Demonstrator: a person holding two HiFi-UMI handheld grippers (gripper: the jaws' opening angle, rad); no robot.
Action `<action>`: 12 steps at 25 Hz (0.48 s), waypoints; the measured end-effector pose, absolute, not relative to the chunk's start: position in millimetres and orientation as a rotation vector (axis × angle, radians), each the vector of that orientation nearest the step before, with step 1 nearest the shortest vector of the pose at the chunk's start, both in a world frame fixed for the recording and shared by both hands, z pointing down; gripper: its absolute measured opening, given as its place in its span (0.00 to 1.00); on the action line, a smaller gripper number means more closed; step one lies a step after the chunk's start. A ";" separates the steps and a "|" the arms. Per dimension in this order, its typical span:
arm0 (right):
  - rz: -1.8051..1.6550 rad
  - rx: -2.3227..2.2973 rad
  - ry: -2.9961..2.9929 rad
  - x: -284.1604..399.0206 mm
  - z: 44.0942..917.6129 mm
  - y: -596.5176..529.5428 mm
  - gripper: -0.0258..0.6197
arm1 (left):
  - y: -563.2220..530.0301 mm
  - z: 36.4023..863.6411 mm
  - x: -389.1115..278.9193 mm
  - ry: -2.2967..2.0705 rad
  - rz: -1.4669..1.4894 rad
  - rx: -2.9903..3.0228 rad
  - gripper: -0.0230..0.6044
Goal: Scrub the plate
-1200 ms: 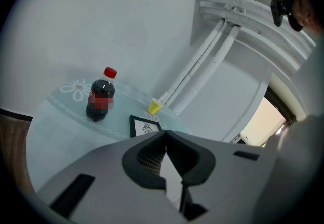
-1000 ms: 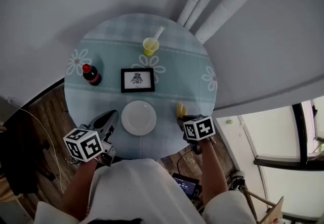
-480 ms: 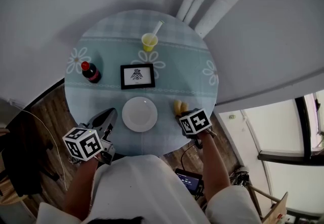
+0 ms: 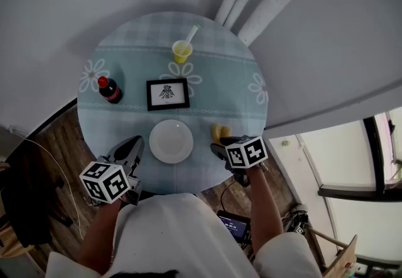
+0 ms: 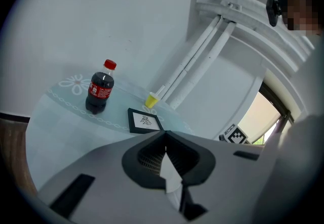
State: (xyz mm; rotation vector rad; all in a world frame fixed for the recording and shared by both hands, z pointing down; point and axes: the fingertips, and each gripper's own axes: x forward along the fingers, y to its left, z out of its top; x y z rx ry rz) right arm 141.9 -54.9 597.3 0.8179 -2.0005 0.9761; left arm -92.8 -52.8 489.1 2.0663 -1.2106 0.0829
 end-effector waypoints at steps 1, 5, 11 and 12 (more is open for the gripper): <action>0.981 0.833 -2.015 142.6 595.0 -55.5 0.33 | -52.2 489.5 -93.3 -1.209 0.076 2.063 0.05; 1.032 0.897 -2.144 141.0 570.6 -60.0 0.36 | -52.5 483.5 -92.8 -1.188 0.028 2.082 0.05; 1.093 1.127 -2.386 151.1 516.9 -69.9 0.37 | -60.4 472.5 -98.6 -1.229 -0.045 2.105 0.05; 1.082 1.174 -2.428 151.9 506.2 -69.6 0.37 | -62.4 471.7 -101.8 -1.248 -0.059 2.099 0.05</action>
